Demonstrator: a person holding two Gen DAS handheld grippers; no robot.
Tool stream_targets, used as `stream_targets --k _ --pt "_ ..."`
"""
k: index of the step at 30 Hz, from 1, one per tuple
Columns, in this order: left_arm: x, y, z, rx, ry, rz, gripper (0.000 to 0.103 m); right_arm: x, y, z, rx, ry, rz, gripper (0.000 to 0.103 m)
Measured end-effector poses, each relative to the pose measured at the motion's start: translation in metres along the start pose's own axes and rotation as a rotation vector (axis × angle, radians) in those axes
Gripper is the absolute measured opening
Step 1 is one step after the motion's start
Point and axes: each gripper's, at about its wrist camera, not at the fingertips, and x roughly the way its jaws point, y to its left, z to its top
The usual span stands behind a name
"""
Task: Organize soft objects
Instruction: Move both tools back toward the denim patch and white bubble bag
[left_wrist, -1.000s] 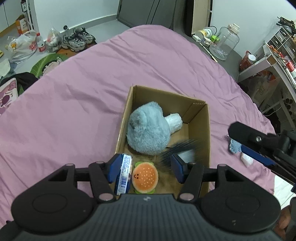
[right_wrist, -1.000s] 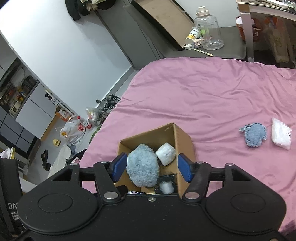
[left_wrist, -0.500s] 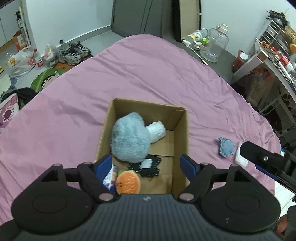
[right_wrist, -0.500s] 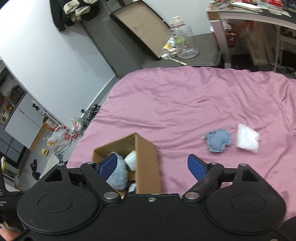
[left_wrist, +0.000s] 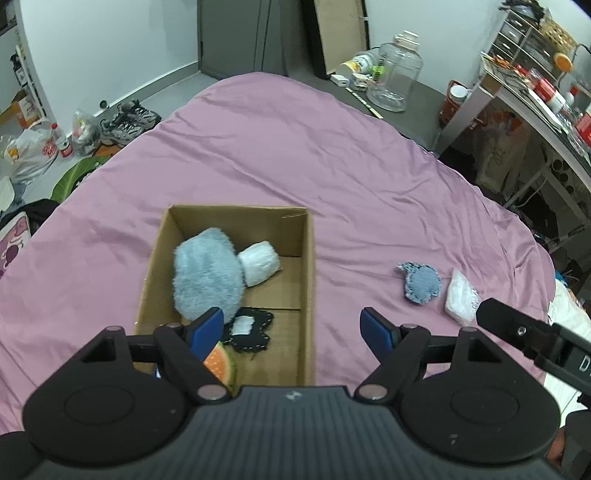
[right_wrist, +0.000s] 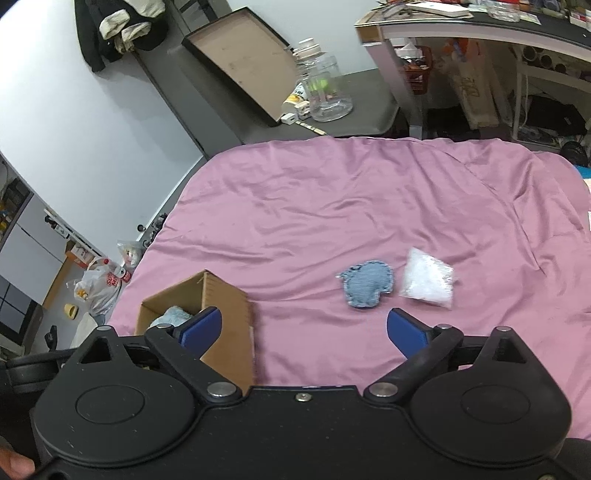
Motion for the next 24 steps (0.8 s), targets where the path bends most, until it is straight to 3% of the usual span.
stream_targets --k 24 --pt "0.035 -0.082 -0.003 0.068 0.022 0.028 0.080 0.016 -0.100 0.000 0.142 0.003 -0.045 0.100"
